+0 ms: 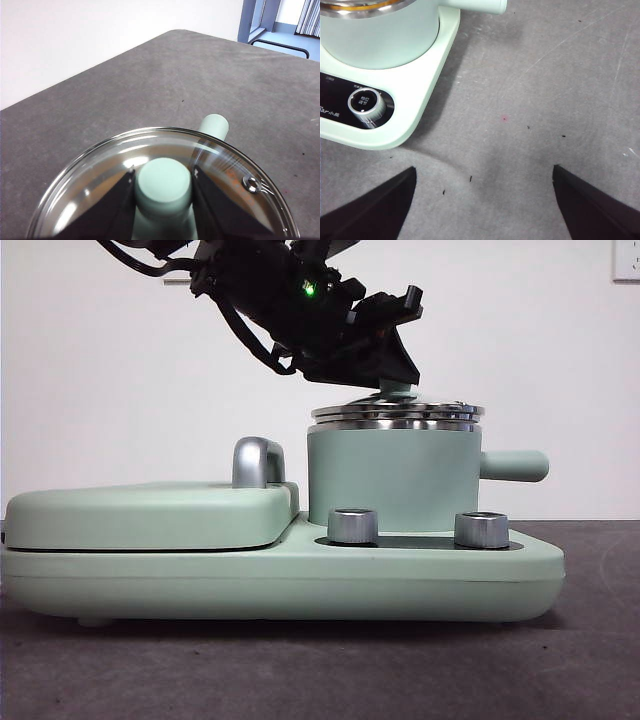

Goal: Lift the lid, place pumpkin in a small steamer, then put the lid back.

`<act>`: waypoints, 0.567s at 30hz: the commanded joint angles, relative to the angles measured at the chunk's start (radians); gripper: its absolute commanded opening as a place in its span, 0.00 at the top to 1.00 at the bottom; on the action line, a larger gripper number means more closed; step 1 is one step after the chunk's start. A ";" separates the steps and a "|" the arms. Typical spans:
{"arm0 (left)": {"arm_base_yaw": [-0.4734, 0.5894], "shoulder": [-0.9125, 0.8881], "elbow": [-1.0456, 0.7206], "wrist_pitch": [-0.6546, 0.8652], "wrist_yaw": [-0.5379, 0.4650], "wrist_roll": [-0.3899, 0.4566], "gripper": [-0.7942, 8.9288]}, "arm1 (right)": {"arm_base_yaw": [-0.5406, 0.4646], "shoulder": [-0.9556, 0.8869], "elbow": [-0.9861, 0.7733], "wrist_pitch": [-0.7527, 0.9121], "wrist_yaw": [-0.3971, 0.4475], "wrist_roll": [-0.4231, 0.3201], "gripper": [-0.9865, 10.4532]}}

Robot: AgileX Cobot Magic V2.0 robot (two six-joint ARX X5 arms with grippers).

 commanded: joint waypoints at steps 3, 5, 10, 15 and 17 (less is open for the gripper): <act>-0.009 0.032 0.039 0.036 0.004 0.007 0.91 | 0.006 0.005 0.002 -0.006 0.005 0.011 0.55; -0.009 0.032 0.039 0.035 0.004 0.007 0.91 | 0.006 0.005 0.002 -0.006 0.005 0.011 0.55; -0.009 0.032 0.039 0.027 -0.005 0.007 0.91 | 0.006 0.005 0.002 -0.006 0.006 0.011 0.55; -0.010 0.032 0.039 -0.003 -0.008 0.008 0.91 | 0.006 0.005 0.002 -0.001 0.006 0.011 0.55; -0.010 0.032 0.039 -0.011 -0.012 0.008 0.91 | 0.006 0.005 0.002 -0.001 0.023 0.011 0.55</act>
